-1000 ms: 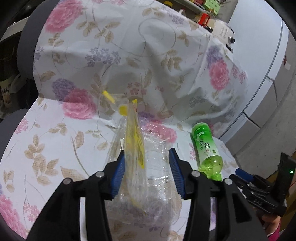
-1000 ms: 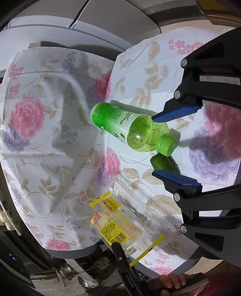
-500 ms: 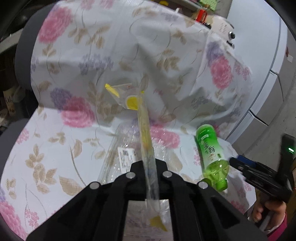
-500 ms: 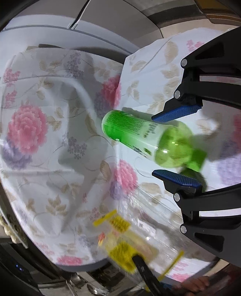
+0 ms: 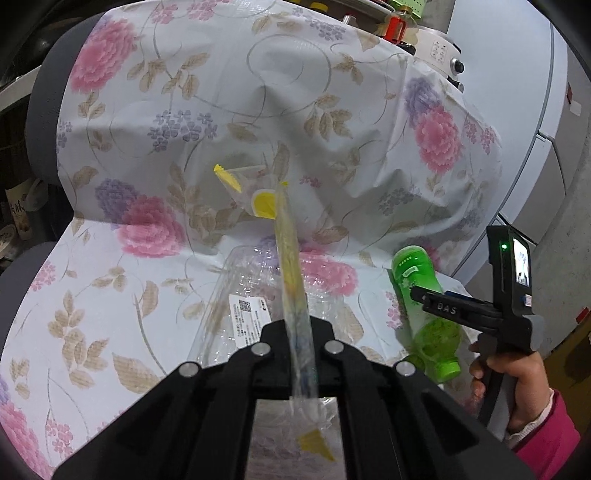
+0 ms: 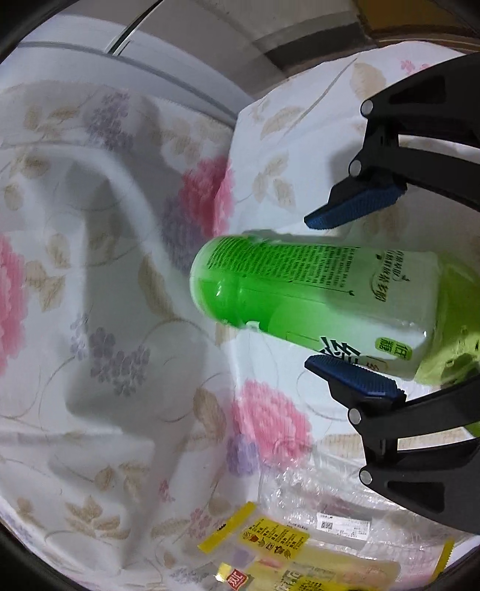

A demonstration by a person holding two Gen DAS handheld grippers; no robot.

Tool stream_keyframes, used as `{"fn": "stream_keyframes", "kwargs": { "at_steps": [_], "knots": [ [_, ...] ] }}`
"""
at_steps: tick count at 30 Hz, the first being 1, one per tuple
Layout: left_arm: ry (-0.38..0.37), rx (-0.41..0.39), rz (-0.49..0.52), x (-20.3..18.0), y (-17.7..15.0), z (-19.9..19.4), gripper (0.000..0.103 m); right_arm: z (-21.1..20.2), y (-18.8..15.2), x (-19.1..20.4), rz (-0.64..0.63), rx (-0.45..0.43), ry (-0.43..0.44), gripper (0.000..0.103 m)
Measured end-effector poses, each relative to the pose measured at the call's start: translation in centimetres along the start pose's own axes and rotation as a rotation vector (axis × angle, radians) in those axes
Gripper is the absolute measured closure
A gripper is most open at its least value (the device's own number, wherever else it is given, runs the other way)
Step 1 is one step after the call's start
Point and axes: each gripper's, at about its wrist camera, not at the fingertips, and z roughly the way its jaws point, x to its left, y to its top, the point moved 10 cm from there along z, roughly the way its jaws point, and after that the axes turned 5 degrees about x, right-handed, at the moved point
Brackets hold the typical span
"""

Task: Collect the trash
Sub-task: 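Grasp the green tea bottle with the right gripper while the left holds the package, then carry the package and bottle over the trash bin with both grippers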

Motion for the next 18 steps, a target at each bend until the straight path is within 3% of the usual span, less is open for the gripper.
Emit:
{"fn": "stream_keyframes", "kwargs": {
  "at_steps": [4,8,12,18],
  "knots": [
    [-0.01,0.006,-0.002,-0.2,-0.3,0.1,0.103,0.6,-1.2,-0.6,-0.002,0.058,-0.001,0.044],
    [-0.019,-0.001,0.005,-0.8,-0.5,-0.6,0.103,-1.4,-1.1,-1.0,-0.028,-0.014,-0.023,0.046],
    [-0.042,-0.019,0.014,-2.2,-0.7,-2.2,0.103,-5.0,-1.7,-0.9,-0.063,-0.075,0.025,0.046],
    [-0.126,-0.031,0.081,-8.1,-2.9,-4.8,0.103,-12.4,-5.1,-3.7,-0.042,-0.171,0.09,0.046]
  ]
}}
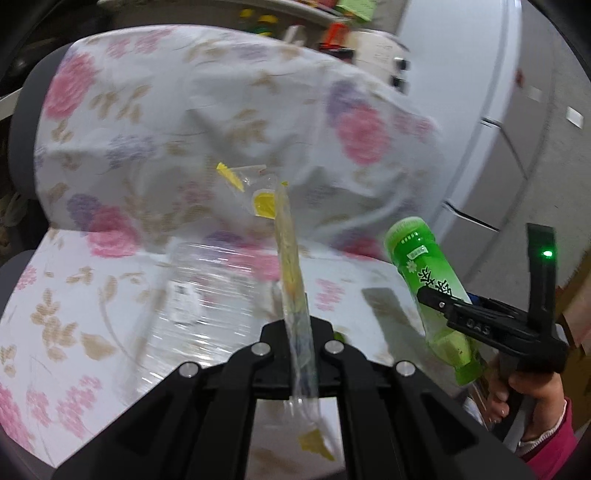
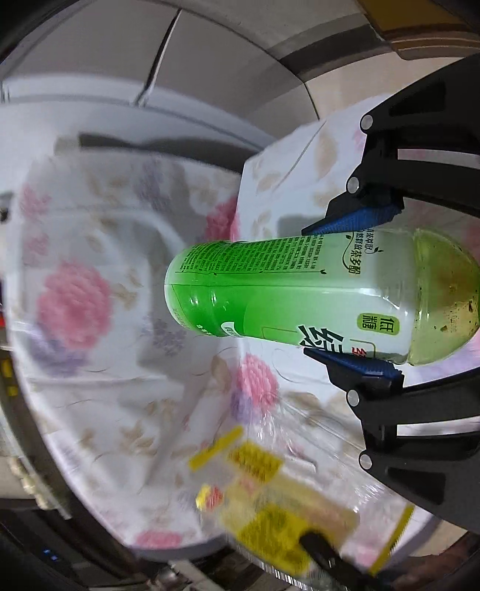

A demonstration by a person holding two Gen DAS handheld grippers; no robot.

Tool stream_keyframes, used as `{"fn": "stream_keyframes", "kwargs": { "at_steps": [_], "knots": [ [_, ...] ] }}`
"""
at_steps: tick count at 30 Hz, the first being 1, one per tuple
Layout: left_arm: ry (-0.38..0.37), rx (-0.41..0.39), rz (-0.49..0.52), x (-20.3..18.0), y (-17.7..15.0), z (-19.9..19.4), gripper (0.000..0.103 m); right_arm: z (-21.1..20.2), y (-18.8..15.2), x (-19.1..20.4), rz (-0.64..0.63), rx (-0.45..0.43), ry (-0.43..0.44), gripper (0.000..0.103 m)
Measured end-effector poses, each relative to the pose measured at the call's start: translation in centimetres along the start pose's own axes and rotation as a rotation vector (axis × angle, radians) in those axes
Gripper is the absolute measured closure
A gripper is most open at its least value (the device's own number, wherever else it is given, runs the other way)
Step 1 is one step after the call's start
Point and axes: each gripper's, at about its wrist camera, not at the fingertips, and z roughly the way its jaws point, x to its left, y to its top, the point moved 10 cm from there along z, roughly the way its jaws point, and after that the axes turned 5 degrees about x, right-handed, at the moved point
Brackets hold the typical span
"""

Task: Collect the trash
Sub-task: 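Carry the package and bottle over the trash bin with both grippers, then open both grippers to drop the package and bottle into the bin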

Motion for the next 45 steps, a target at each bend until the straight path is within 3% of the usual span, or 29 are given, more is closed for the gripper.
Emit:
{"fn": "stream_keyframes", "kwargs": {
  "at_steps": [6,11,16,27,34,35,36,38,41,45],
  "knots": [
    [-0.117,0.0,0.078,-8.5,-3.1,-1.2,0.103,-8.3,-4.9,-4.1,0.057,-0.072,-0.005,0.046],
    [-0.203,-0.003,0.146,-15.6,-6.7,-1.4,0.103,-13.6,-10.1,-9.2,0.118,-0.099,-0.076,0.045],
    [-0.292,0.061,0.242,-22.4,-11.3,-0.1,0.103,-17.2,-15.1,-15.4,0.193,-0.109,-0.163,0.045],
    [-0.482,0.214,0.408,-34.7,-17.6,4.6,0.103,-18.6,-23.0,-26.2,0.433,-0.09,-0.246,0.045],
    [-0.514,0.308,0.463,-38.4,-20.7,7.8,0.103,-16.2,-25.2,-30.1,0.534,-0.062,-0.252,0.044],
    [-0.501,0.332,0.47,-38.5,-21.2,8.5,0.098,-15.6,-25.3,-30.6,0.548,-0.059,-0.248,0.043],
    [-0.493,0.353,0.473,-38.6,-21.8,9.1,0.071,-15.0,-25.7,-31.1,0.564,-0.049,-0.241,0.042],
    [-0.469,0.382,0.475,-38.2,-22.5,10.1,0.037,-13.4,-27.1,-32.3,0.628,0.003,-0.223,0.036],
    [-0.46,0.387,0.482,-37.4,-22.6,10.1,0.036,-13.2,-27.8,-32.6,0.671,0.006,-0.202,0.036],
    [-0.438,0.335,0.475,-36.0,-20.8,9.1,0.036,-15.2,-26.4,-31.9,0.638,-0.042,-0.23,0.036]
  ]
}}
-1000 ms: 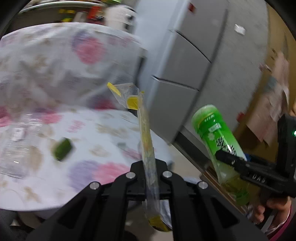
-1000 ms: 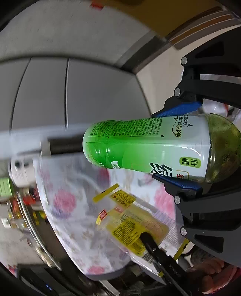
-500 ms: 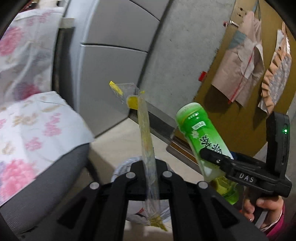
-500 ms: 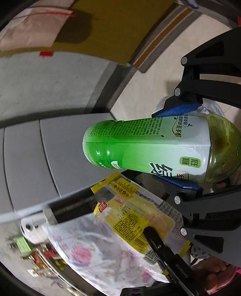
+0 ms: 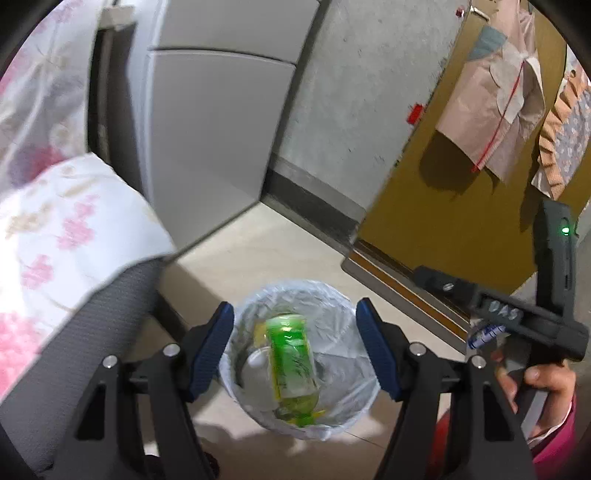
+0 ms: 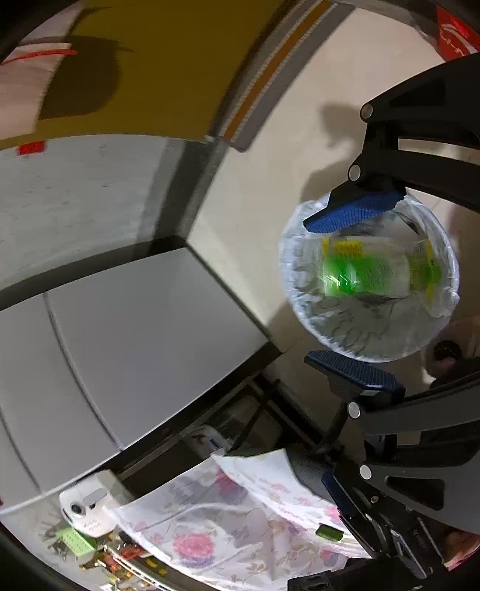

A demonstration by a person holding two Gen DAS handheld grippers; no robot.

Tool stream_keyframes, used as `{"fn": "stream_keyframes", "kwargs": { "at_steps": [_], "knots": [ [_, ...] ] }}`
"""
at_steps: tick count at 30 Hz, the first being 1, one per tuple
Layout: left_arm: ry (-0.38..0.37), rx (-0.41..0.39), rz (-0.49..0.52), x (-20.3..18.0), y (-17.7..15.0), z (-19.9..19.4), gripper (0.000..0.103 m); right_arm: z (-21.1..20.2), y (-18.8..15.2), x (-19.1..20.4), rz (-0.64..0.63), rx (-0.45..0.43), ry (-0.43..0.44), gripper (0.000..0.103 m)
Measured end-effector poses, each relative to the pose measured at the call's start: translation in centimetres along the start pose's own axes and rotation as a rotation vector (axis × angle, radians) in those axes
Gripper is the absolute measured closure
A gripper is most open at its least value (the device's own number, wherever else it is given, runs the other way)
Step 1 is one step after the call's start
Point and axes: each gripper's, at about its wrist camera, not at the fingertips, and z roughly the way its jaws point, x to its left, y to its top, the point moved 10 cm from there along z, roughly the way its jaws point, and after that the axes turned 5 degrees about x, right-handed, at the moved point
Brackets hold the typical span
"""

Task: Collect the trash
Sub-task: 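Open both grippers to drop the package and bottle into the bin, then move both grippers back to the chair over the cucumber and clear tray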

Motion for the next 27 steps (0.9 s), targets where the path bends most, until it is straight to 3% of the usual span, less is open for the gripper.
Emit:
{"fn": "stream_keyframes", "kwargs": {
  "at_steps": [6,11,22,27],
  "knots": [
    [0.13,-0.086,0.001,4.3,0.4,-5.5,0.036,-3.5,2.1,4.2,-0.102,-0.094,0.019,0.036],
    [0.231,-0.132,-0.046,8.6,-0.9,-10.3,0.036,-5.3,2.7,11.5,-0.235,-0.163,0.084,0.036],
    [0.51,-0.182,-0.285,22.1,-7.9,-21.7,0.035,-2.3,-3.0,30.6,-0.531,-0.038,0.288,0.037],
    [0.616,-0.211,-0.408,28.0,-10.3,-26.4,0.035,-0.8,-6.0,36.9,-0.625,0.005,0.332,0.037]
  ]
}}
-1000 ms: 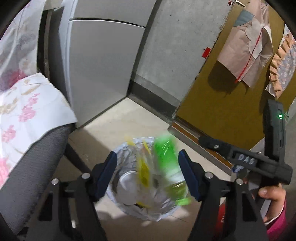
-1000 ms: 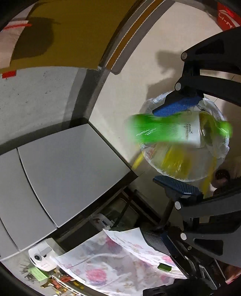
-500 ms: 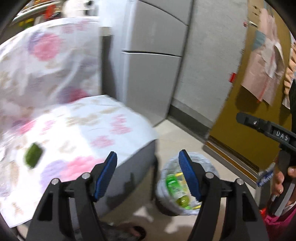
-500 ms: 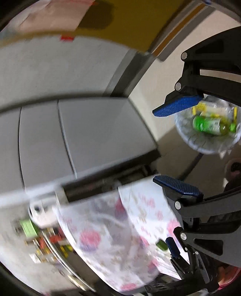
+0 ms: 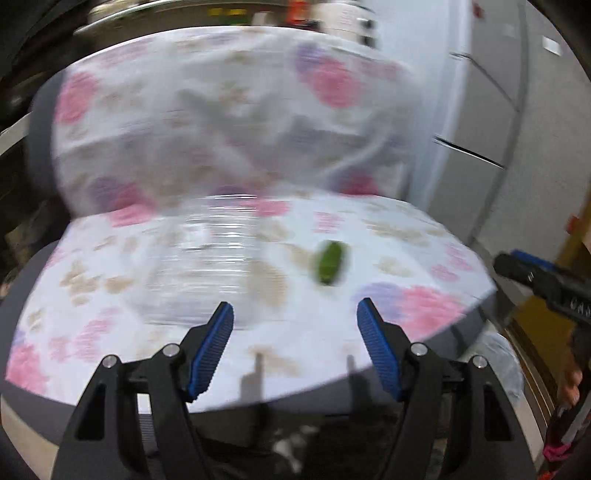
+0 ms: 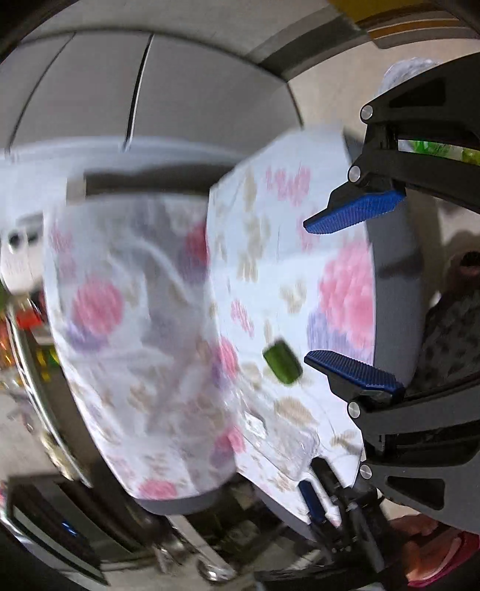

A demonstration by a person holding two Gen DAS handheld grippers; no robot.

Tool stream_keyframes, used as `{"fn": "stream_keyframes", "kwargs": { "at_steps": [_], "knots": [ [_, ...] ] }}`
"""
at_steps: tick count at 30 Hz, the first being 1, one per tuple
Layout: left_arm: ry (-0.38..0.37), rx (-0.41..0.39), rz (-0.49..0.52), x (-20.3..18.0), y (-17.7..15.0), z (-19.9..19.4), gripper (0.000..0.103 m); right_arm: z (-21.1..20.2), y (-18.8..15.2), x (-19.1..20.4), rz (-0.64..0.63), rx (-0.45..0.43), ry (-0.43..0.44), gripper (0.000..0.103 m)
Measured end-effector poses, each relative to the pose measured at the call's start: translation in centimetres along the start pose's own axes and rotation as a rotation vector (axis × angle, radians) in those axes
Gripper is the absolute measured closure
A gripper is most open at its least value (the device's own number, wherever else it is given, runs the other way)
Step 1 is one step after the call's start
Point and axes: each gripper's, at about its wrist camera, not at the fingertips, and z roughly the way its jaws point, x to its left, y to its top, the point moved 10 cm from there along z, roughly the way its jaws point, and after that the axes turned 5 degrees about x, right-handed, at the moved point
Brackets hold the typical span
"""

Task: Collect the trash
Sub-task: 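Move both grippers back to the chair over the cucumber and clear tray, then grasp the cucumber with the right gripper while the left grasps the clear tray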

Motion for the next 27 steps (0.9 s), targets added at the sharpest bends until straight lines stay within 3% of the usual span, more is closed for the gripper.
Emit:
{"fn": "stream_keyframes", "kwargs": {
  "at_steps": [2,7,11,15,21,24,27],
  "knots": [
    [0.041,-0.01,-0.029,2.9,0.1,-0.2,0.035,1.6,0.1,2.1,-0.03,0.026,0.025,0.038],
    [0.105,-0.006,-0.102,8.3,0.4,0.5,0.035,5.9,0.8,6.4,-0.082,0.072,0.047,0.053],
    [0.13,0.013,-0.155,11.1,0.3,1.9,0.035,9.6,1.2,8.6,-0.077,0.127,0.061,0.052],
    [0.143,0.03,-0.194,13.1,-0.1,2.8,0.035,12.5,1.7,8.9,-0.013,0.149,0.022,0.043],
    [0.139,0.045,-0.23,14.6,-0.2,3.9,0.035,15.7,2.2,9.1,0.02,0.173,-0.059,0.042],
    [0.142,0.053,-0.237,14.9,-0.1,4.3,0.035,16.9,1.7,8.8,0.024,0.2,-0.115,0.044],
    [0.13,0.055,-0.253,15.1,0.0,4.5,0.035,17.0,1.4,8.6,0.018,0.217,-0.125,0.055]
  ]
}}
